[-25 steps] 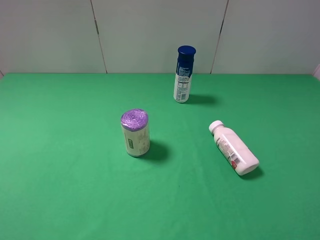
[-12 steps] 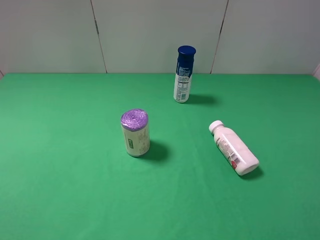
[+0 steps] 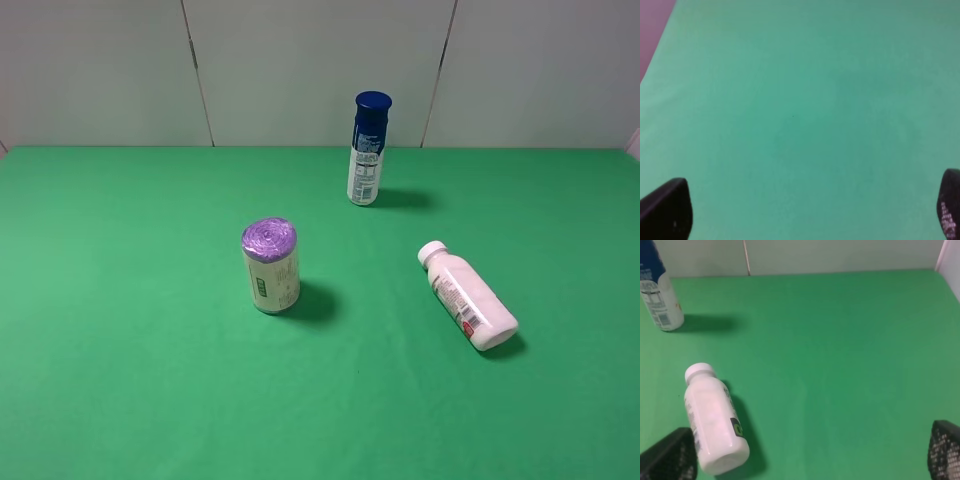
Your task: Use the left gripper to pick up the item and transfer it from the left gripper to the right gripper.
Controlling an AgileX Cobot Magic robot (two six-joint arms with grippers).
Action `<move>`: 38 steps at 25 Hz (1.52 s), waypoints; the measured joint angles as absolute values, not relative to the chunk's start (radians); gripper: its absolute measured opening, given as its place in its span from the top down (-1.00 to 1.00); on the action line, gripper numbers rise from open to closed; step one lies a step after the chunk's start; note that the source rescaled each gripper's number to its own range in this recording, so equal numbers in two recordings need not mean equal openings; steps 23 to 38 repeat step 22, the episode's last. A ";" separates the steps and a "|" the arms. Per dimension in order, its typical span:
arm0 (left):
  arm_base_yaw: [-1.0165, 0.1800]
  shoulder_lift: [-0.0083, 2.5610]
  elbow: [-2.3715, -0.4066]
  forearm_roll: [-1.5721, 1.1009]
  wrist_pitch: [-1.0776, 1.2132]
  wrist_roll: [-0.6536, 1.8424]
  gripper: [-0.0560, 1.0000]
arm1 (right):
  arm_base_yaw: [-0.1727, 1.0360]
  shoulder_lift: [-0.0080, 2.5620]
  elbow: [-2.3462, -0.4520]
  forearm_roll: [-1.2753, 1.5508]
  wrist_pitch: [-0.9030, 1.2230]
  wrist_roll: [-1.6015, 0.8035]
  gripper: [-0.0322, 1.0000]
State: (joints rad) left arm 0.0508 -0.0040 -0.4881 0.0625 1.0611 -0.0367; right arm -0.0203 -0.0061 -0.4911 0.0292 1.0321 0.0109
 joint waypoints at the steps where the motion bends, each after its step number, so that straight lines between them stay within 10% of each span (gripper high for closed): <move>1: 0.051 -0.004 -0.488 0.063 1.061 -0.037 -0.92 | -0.020 -0.006 -0.491 0.029 1.032 0.011 -1.00; 38: 0.051 -0.004 -0.488 0.063 1.061 -0.037 -0.92 | -0.020 -0.006 -0.491 0.029 1.031 0.011 -1.00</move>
